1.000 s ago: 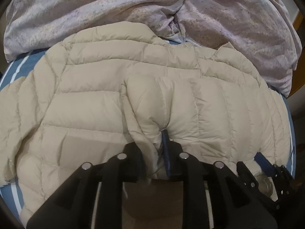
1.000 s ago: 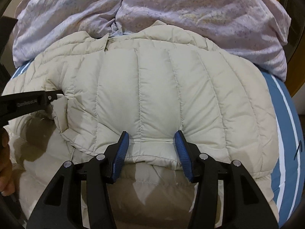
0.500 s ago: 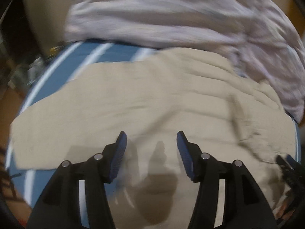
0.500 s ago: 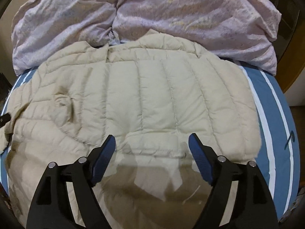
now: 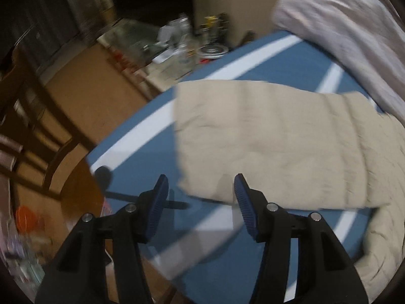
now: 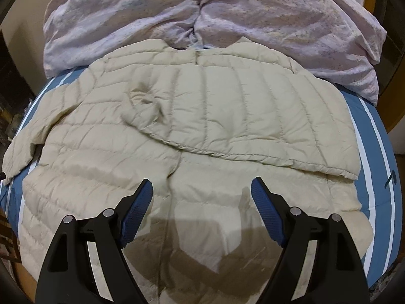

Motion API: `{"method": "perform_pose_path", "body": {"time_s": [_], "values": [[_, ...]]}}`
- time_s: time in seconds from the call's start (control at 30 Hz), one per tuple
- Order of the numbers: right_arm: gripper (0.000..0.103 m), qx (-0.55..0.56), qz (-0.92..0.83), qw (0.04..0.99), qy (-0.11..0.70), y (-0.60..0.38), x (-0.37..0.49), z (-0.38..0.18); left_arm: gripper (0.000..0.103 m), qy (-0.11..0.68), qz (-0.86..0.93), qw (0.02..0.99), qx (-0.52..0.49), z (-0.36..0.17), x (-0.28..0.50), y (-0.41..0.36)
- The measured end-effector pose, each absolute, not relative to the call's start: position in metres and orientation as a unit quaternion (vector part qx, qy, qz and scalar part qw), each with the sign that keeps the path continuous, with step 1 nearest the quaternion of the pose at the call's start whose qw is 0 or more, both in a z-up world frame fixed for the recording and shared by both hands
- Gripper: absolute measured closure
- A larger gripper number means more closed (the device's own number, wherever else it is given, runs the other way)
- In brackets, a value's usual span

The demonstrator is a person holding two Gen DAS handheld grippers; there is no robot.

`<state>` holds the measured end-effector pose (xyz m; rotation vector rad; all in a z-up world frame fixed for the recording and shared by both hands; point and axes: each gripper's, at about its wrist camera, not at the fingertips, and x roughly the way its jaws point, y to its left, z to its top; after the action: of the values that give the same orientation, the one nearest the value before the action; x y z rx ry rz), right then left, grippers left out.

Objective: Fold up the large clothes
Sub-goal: 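Fold the grasped jacket side and sleeve inward over the back with the left tool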

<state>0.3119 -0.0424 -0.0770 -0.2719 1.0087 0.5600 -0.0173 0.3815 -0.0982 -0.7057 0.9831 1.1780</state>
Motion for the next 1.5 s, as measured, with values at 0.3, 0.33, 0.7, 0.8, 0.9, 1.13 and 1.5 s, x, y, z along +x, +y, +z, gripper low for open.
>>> {"method": "perform_pose_path", "body": {"time_s": [0.3,0.33,0.7,0.8,0.9,1.13,1.5], "values": [[0.021,-0.128,0.258,0.833,0.473,-0.055,0.306,-0.073,0.05,0.41,0.53,0.642,-0.373,-0.113,-0.033,0.394],[0.021,-0.127,0.255,0.833,0.474,-0.058,0.307,-0.073,0.05,0.407,0.533,0.641,-0.374,-0.113,-0.033,0.395],[0.021,-0.115,0.235,0.832,0.488,-0.084,0.316,-0.085,0.095,0.389,0.536,0.651,-0.37,-0.114,-0.023,0.394],[0.021,-0.112,0.234,0.832,0.49,-0.089,0.318,-0.086,0.097,0.392,0.54,0.652,-0.359,-0.111,-0.017,0.391],[0.021,-0.107,0.234,0.833,0.489,-0.092,0.321,-0.085,0.097,0.384,0.537,0.672,-0.335,-0.094,-0.002,0.383],[0.021,-0.095,0.235,0.834,0.49,-0.093,0.327,-0.083,0.097,0.35,0.481,0.756,-0.273,-0.033,0.062,0.356],[0.021,-0.071,0.234,0.835,0.492,-0.1,0.338,-0.081,0.097,0.337,0.3,0.853,-0.262,0.015,0.195,0.264]]}}
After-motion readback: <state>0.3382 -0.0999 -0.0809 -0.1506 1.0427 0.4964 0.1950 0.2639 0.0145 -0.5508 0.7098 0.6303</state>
